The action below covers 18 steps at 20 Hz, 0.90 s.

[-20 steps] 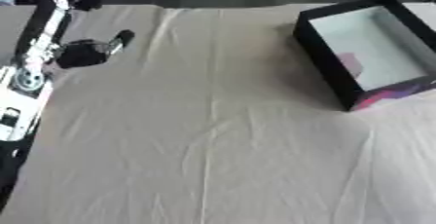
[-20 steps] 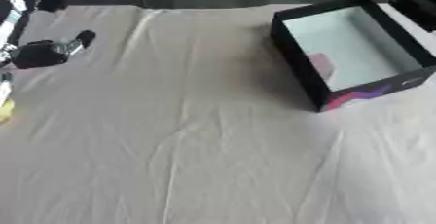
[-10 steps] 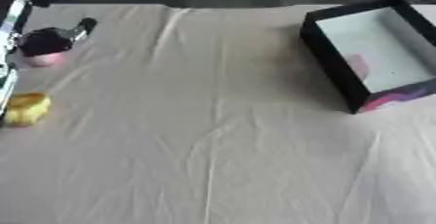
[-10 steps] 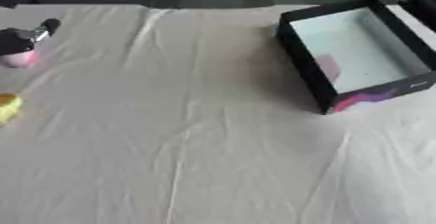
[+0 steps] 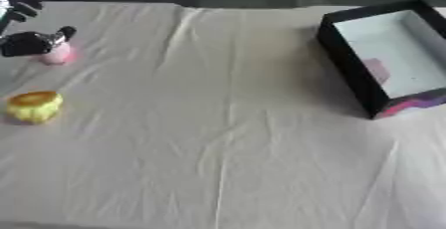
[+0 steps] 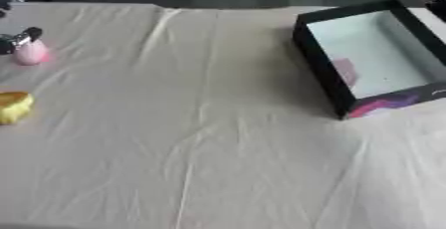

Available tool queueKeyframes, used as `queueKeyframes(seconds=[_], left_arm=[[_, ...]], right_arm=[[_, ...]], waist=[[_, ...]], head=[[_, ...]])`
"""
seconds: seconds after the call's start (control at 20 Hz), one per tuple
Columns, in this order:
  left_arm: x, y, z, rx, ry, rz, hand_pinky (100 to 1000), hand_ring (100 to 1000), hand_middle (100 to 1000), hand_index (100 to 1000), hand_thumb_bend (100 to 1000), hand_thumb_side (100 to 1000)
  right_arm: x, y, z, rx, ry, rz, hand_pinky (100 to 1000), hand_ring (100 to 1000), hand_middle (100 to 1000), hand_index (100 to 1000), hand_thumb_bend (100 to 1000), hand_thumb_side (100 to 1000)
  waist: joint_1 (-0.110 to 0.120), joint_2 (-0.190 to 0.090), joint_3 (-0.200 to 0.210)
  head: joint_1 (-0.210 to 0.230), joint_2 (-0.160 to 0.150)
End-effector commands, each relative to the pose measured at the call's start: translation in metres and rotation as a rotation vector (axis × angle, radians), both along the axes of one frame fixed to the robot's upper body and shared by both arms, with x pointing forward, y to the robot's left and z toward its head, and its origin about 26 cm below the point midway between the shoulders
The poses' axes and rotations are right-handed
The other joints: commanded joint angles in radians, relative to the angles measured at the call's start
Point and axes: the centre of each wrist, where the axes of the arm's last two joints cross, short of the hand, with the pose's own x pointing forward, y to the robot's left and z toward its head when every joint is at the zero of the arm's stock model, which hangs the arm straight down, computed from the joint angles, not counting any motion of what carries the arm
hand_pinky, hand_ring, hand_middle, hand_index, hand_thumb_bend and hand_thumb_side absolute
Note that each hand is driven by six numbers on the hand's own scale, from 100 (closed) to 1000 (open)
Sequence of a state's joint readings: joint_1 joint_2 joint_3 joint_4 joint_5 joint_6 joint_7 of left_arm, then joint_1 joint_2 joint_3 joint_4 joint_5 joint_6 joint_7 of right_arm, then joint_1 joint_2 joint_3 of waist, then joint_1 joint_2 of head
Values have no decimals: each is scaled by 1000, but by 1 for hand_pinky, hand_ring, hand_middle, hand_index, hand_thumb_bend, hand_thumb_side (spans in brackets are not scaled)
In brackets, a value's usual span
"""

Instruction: Pick up the objects with one hand, pass them to the other hand, and then place them into the box on the other side of the table.

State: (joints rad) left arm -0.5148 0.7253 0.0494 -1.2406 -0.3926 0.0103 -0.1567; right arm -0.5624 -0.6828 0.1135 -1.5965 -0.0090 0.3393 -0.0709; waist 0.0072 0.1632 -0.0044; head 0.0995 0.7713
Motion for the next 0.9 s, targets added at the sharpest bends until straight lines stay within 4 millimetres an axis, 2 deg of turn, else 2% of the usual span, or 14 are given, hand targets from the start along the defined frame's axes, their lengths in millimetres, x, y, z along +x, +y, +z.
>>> queueKeyframes(seconds=[0.05, 0.2, 0.45, 0.65, 0.9], left_arm=[[-9, 21, 24, 76, 47, -60, 786, 749, 716, 821, 596, 473], [-17, 33, 38, 147, 121, -172, 795, 767, 735, 827, 695, 528], [-29, 49, 53, 292, 270, -267, 812, 798, 761, 834, 833, 537], [-35, 57, 47, 353, 434, -319, 818, 807, 765, 834, 873, 543], [-36, 58, 48, 378, 505, -355, 820, 811, 768, 835, 900, 529]], right_arm=[[-3, -6, 12, -37, -29, -21, 1000, 915, 892, 982, 100, 735], [-3, -6, 11, -46, -24, -23, 1000, 913, 889, 980, 100, 734], [-2, -4, 10, -57, -19, -15, 1000, 912, 888, 979, 100, 732], [-3, -4, 9, -65, -14, -14, 1000, 911, 887, 978, 100, 732], [-3, -4, 8, -70, -9, -10, 1000, 912, 887, 977, 100, 732]], waist=[[16, -31, -1], [17, -30, -1], [19, -29, 0], [19, -29, -1], [19, -30, -1]], head=[[3, -1], [0, -1], [10, -1], [22, -1], [51, -1]])
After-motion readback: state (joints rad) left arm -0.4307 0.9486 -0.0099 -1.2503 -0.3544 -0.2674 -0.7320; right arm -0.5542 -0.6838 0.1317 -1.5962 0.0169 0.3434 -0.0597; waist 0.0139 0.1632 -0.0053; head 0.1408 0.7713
